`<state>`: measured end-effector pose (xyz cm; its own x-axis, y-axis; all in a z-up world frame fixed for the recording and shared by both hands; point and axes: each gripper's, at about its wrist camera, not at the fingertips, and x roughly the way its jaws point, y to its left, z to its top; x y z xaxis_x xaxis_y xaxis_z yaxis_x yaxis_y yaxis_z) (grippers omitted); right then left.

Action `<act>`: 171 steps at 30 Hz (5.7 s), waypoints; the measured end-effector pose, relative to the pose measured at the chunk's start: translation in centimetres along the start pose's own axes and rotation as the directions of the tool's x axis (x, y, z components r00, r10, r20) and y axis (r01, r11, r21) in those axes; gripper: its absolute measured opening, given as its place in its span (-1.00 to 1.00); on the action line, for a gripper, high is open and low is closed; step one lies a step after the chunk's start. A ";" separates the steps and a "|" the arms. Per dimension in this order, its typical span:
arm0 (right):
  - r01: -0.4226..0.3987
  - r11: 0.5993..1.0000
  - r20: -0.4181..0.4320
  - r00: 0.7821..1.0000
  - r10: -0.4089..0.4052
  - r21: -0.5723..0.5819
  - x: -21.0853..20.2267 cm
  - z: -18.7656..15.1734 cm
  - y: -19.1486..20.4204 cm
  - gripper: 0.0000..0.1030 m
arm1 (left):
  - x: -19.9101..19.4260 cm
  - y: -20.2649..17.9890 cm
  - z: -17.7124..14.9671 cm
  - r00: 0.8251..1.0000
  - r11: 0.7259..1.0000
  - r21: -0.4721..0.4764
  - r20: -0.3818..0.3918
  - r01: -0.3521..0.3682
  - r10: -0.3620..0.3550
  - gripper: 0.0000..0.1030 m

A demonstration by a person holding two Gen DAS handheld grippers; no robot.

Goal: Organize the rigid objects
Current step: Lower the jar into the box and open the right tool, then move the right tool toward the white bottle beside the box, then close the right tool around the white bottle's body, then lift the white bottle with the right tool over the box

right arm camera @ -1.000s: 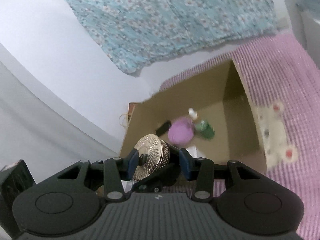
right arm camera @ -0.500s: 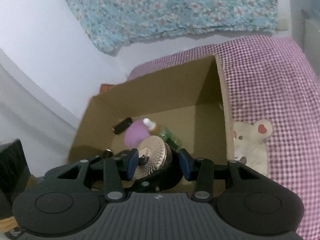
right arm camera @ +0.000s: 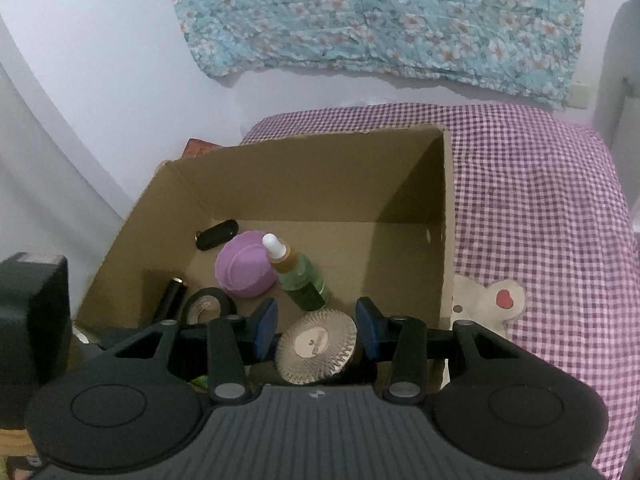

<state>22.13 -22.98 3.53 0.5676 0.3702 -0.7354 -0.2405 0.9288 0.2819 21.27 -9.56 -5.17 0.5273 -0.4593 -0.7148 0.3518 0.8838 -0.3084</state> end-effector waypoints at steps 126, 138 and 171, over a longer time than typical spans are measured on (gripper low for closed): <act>-0.120 0.968 0.134 0.987 0.092 0.220 -8.6 -9.5 9.4 0.95 | -18.0 7.1 -10.9 0.960 0.980 -0.016 0.201 -0.198 0.197 0.99; -0.180 0.943 0.115 0.982 0.153 0.279 -6.3 -9.2 8.2 0.85 | -17.5 7.7 -10.4 0.945 0.969 -0.009 0.217 -0.247 0.243 0.99; -0.312 0.908 -0.049 0.940 0.339 0.280 4.5 -6.6 11.8 -0.25 | -14.6 9.1 -7.9 0.938 0.951 -0.007 0.165 -0.310 0.306 0.01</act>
<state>16.65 -10.44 -0.56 0.4134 0.6615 -0.6257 -0.1752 0.7321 0.6582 10.66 5.85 -2.51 0.7297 -0.1745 -0.6611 0.1658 0.9832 -0.0765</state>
